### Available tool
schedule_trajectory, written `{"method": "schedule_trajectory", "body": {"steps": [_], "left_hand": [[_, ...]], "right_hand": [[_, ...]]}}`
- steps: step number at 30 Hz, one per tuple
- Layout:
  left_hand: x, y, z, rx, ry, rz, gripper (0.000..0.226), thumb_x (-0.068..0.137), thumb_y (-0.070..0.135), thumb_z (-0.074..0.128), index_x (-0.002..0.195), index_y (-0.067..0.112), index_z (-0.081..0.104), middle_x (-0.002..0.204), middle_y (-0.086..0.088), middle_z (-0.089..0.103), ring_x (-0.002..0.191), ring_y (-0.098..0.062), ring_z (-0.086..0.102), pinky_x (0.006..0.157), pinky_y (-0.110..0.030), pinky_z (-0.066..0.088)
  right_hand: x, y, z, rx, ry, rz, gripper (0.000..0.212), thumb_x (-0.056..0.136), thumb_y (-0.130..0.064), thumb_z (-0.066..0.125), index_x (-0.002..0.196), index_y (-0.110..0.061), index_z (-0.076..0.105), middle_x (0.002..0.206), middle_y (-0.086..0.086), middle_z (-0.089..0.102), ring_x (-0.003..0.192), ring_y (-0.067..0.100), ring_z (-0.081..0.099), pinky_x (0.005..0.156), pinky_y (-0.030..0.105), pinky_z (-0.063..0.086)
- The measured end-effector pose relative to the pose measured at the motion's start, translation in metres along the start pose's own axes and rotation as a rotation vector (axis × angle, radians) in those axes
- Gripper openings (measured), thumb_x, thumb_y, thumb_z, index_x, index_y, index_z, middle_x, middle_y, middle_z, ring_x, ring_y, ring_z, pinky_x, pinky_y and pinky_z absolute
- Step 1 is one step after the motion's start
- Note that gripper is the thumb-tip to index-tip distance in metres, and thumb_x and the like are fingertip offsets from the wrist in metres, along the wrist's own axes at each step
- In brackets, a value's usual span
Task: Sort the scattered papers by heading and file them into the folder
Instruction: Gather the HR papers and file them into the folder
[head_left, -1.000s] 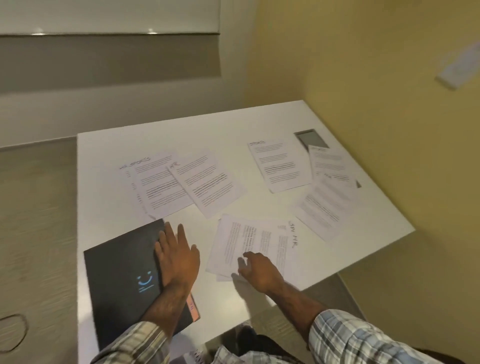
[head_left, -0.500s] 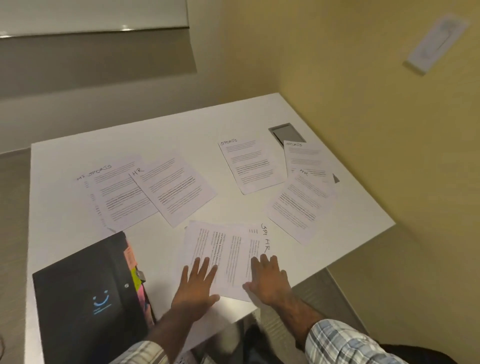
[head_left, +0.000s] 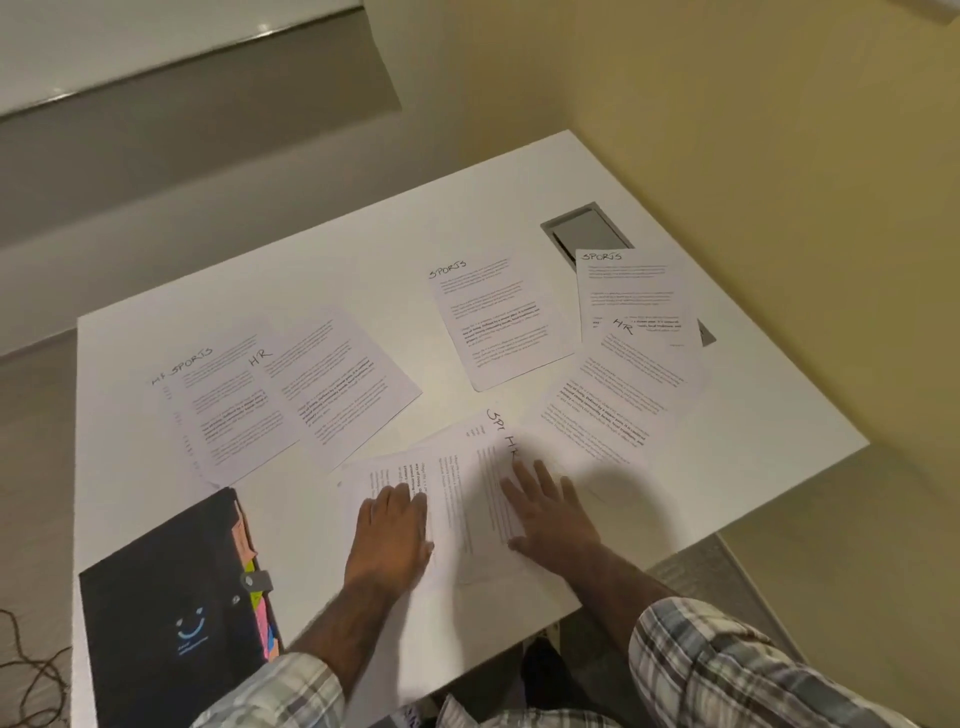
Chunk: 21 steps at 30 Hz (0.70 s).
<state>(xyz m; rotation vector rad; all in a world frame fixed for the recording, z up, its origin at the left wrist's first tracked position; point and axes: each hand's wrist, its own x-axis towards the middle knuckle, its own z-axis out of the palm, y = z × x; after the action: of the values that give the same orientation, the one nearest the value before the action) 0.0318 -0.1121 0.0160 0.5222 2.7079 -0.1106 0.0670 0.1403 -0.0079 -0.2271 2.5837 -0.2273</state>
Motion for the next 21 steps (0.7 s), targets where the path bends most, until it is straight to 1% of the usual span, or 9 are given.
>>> {"method": "schedule_trajectory", "body": {"steps": [2,4,6,7,10,12,14,17,21], "left_hand": [[0.019,-0.002,-0.011,-0.021,-0.001,-0.010,0.059,0.079,0.045,0.074,0.128,0.019,0.053,0.129,-0.004,0.052,0.122,-0.030,0.050,0.100,-0.044,0.041],[0.036,-0.003,-0.021,-0.068,-0.032,-0.003,0.070,0.083,0.041,0.074,0.142,0.018,0.045,0.143,-0.006,0.045,0.134,-0.030,0.042,0.109,-0.043,0.036],[0.049,-0.001,-0.029,-0.070,-0.072,0.007,0.075,0.083,0.037,0.075,0.146,0.018,0.039,0.145,-0.005,0.042,0.136,-0.028,0.038,0.112,-0.041,0.034],[0.055,-0.001,-0.031,-0.062,-0.077,0.007,0.076,0.082,0.036,0.076,0.146,0.018,0.039,0.144,-0.005,0.042,0.134,-0.027,0.039,0.111,-0.040,0.034],[0.067,0.000,-0.030,-0.068,-0.090,-0.023,0.083,0.078,0.036,0.079,0.146,0.019,0.036,0.140,-0.005,0.043,0.130,-0.027,0.042,0.110,-0.039,0.034],[0.074,-0.001,-0.029,-0.094,-0.109,-0.053,0.089,0.076,0.039,0.081,0.149,0.020,0.034,0.139,-0.006,0.045,0.128,-0.028,0.045,0.111,-0.040,0.033],[0.080,-0.004,-0.030,-0.102,-0.109,-0.079,0.091,0.075,0.042,0.082,0.150,0.022,0.033,0.138,-0.007,0.047,0.125,-0.029,0.047,0.111,-0.041,0.033],[0.083,-0.006,-0.030,-0.113,-0.094,-0.113,0.080,0.076,0.042,0.081,0.143,0.023,0.041,0.134,-0.006,0.049,0.121,-0.028,0.049,0.107,-0.040,0.036],[0.082,-0.004,-0.031,-0.112,-0.035,-0.155,0.045,0.081,0.028,0.075,0.122,0.020,0.060,0.120,-0.004,0.057,0.108,-0.025,0.053,0.091,-0.035,0.043]], "right_hand": [[0.001,0.006,-0.002,0.005,0.017,0.006,0.094,0.095,-0.053,0.058,0.163,-0.021,0.001,0.171,0.010,-0.012,0.157,0.036,-0.010,0.124,0.057,0.008],[0.000,0.009,-0.004,0.004,0.064,0.035,0.092,0.094,-0.051,0.061,0.162,-0.017,0.009,0.169,0.016,0.005,0.155,0.038,0.010,0.122,0.053,0.021],[-0.001,0.010,-0.006,0.010,0.119,0.069,0.086,0.094,-0.047,0.062,0.159,-0.014,0.018,0.161,0.018,0.024,0.146,0.036,0.030,0.117,0.049,0.033],[-0.002,0.011,-0.006,0.028,0.134,0.083,0.083,0.093,-0.046,0.064,0.158,-0.013,0.022,0.157,0.017,0.030,0.142,0.035,0.035,0.114,0.047,0.037],[-0.002,0.011,-0.004,0.076,0.135,0.112,0.081,0.092,-0.042,0.066,0.156,-0.013,0.025,0.153,0.015,0.034,0.137,0.032,0.040,0.109,0.046,0.043],[-0.002,0.012,-0.005,0.100,0.133,0.124,0.081,0.092,-0.041,0.066,0.156,-0.014,0.024,0.152,0.015,0.034,0.135,0.031,0.042,0.107,0.045,0.045],[-0.002,0.012,-0.009,0.111,0.124,0.126,0.080,0.093,-0.039,0.065,0.157,-0.014,0.023,0.152,0.015,0.033,0.135,0.030,0.041,0.106,0.045,0.045],[-0.002,0.012,-0.013,0.096,0.109,0.126,0.076,0.095,-0.035,0.061,0.157,-0.014,0.022,0.153,0.015,0.032,0.134,0.031,0.041,0.104,0.044,0.046],[-0.005,0.013,-0.014,0.126,0.100,0.136,0.070,0.095,-0.026,0.057,0.156,-0.015,0.024,0.151,0.015,0.034,0.132,0.031,0.041,0.100,0.044,0.049]]}}
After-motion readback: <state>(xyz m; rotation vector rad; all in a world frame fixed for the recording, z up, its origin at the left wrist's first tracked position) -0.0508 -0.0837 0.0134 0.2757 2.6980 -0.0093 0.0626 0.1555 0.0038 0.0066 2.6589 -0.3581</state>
